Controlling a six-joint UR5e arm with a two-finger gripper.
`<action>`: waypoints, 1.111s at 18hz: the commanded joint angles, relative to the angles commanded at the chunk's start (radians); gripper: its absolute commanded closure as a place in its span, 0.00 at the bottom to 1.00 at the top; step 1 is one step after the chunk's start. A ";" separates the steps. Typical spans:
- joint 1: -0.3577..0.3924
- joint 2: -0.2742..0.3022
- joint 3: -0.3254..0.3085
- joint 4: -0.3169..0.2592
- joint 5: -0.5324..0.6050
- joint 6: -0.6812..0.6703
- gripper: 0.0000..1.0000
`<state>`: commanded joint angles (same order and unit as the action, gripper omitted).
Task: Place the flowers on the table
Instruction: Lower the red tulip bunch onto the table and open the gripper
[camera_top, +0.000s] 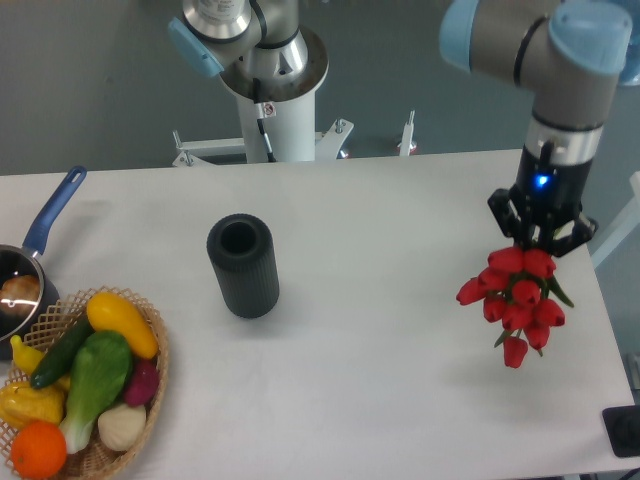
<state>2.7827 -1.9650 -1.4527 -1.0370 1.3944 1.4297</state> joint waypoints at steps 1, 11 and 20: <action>-0.003 -0.009 0.000 0.003 0.002 0.003 1.00; -0.037 -0.037 -0.069 0.023 0.054 -0.009 0.65; -0.020 -0.023 -0.103 0.083 0.048 0.000 0.00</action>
<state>2.7626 -1.9881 -1.5555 -0.9541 1.4420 1.4297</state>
